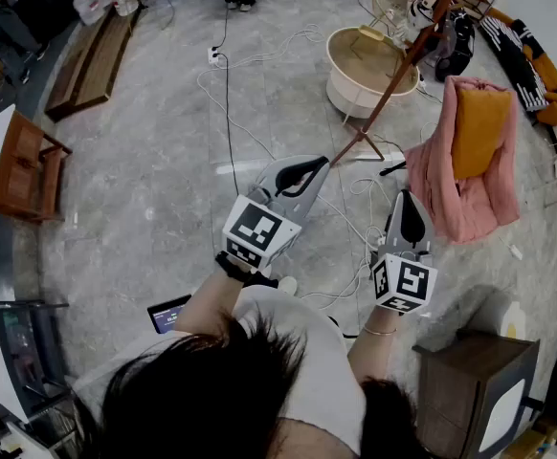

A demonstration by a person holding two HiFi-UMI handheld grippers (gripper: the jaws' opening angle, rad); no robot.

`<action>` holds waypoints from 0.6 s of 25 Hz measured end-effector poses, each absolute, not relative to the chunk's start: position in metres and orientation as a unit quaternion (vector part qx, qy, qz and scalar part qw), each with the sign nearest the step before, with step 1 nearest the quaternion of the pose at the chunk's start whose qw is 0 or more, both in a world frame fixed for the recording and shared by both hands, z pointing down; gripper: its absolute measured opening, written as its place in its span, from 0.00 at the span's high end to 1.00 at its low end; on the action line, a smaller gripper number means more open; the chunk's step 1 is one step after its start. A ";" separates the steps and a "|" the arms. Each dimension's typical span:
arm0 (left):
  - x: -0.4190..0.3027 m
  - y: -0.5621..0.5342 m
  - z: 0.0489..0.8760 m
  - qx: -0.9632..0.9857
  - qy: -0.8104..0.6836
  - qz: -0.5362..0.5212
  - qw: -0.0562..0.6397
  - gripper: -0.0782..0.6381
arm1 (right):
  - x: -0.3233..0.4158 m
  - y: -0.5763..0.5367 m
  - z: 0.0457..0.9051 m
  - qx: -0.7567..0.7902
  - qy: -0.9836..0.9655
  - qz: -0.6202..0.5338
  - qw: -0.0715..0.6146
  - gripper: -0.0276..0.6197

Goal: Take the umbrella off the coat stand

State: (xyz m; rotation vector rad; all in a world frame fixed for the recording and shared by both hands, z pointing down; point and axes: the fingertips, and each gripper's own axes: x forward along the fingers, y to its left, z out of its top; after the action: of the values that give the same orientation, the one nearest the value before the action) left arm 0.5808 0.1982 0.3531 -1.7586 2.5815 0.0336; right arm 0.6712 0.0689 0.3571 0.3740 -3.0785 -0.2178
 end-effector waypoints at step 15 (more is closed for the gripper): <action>0.552 0.204 0.377 -0.523 0.851 -0.025 -0.029 0.81 | 0.633 0.081 0.370 0.050 -0.998 -0.036 0.024 0.95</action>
State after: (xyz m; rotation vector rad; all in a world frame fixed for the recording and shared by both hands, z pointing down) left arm 0.5523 0.2040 0.3773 -1.6755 2.7248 -0.0812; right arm 0.6328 0.0814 0.3696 0.1548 -3.0882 -0.1105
